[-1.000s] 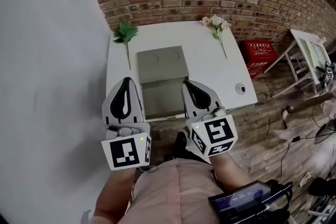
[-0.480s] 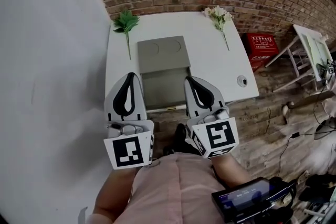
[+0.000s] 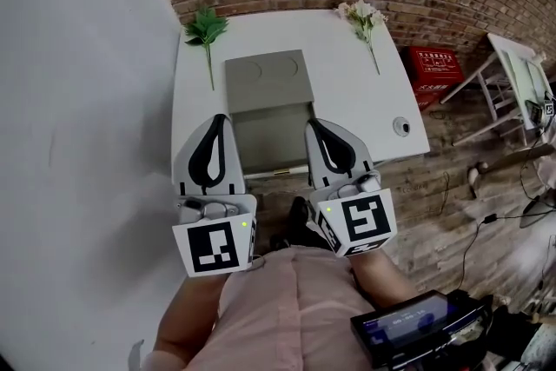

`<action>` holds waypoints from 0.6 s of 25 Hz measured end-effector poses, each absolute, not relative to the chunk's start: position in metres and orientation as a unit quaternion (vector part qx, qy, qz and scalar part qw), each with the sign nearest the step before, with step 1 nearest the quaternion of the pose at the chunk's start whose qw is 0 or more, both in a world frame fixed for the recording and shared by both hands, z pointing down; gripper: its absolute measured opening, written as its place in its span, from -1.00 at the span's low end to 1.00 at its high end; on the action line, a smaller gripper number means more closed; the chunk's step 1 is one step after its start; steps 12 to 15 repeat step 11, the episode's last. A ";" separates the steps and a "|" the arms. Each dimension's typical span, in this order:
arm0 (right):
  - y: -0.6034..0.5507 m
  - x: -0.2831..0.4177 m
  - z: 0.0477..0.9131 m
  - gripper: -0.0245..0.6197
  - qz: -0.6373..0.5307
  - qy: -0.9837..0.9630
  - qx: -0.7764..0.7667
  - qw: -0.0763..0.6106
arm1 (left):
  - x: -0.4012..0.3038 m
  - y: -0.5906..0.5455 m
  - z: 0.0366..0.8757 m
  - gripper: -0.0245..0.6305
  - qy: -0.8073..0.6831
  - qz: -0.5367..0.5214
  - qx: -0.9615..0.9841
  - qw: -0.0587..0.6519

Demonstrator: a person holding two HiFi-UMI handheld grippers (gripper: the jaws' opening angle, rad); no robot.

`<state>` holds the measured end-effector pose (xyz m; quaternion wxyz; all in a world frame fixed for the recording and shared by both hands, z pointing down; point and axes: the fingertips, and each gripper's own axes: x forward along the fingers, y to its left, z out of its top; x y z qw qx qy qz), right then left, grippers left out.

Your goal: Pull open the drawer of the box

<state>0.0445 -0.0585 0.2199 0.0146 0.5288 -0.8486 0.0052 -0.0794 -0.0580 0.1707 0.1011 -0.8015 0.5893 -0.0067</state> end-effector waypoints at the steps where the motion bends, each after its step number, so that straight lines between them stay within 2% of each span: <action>1: -0.059 0.045 0.220 -0.91 0.006 -0.848 0.529 0.014 | -0.079 -0.058 0.171 -0.90 0.589 -0.007 -0.802 0.101; 15: -0.067 0.049 0.223 -0.91 0.009 -0.846 0.532 0.015 | -0.075 -0.067 0.177 -0.90 0.588 -0.014 -0.803 0.097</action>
